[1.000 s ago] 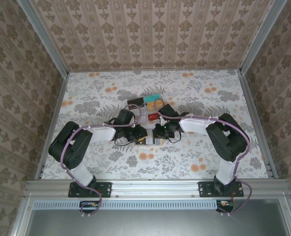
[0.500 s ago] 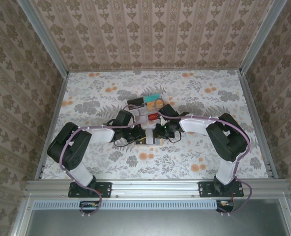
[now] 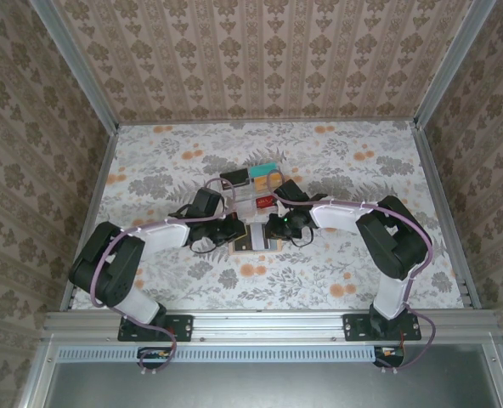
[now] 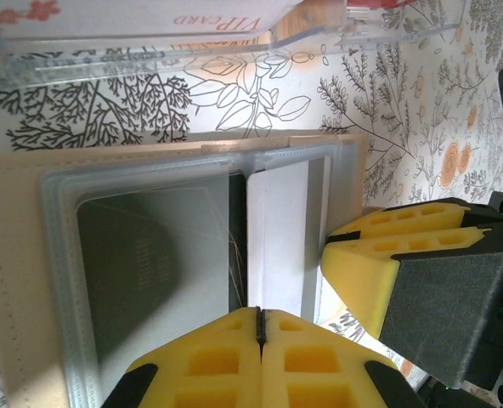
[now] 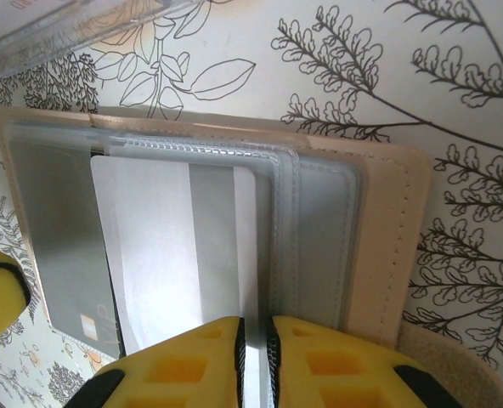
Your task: Take the credit cards out of the card holder
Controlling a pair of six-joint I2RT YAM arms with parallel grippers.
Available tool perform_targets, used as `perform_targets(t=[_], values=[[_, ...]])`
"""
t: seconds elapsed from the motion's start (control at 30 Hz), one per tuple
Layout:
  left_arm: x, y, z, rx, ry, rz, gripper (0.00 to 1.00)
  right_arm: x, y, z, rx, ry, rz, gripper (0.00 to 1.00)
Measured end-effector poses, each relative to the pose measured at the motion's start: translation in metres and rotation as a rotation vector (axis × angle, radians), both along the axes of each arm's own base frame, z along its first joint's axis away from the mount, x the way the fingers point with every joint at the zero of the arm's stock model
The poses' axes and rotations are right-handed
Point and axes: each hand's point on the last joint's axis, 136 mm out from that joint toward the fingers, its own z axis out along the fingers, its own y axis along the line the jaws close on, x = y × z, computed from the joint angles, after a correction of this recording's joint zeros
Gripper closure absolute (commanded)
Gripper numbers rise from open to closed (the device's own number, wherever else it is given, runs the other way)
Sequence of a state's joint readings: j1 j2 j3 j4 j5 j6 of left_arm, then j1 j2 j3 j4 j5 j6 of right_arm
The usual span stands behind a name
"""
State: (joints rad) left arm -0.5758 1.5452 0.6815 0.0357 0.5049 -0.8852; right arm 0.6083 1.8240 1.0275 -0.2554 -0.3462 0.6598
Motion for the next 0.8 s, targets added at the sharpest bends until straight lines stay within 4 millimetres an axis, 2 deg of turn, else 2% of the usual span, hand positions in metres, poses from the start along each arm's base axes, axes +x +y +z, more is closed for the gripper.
perform_targets(t=[0.1, 0.17, 0.57, 0.8], values=[[-0.001, 0.0, 0.0, -0.001, 0.002, -0.001, 0.77, 0.001, 0.001, 0.001, 0.006, -0.004, 0.001, 0.79], [-0.002, -0.002, 0.0, -0.002, 0.005, -0.007, 0.74, 0.001, 0.002, 0.001, 0.011, -0.004, 0.003, 0.79], [-0.008, -0.007, -0.016, 0.005, 0.063, -0.012, 0.73, 0.0, 0.007, 0.002, 0.038, 0.005, 0.013, 0.79], [-0.006, -0.015, -0.017, 0.005, 0.075, -0.02, 0.73, -0.001, 0.008, 0.002, 0.049, 0.013, 0.015, 0.79]])
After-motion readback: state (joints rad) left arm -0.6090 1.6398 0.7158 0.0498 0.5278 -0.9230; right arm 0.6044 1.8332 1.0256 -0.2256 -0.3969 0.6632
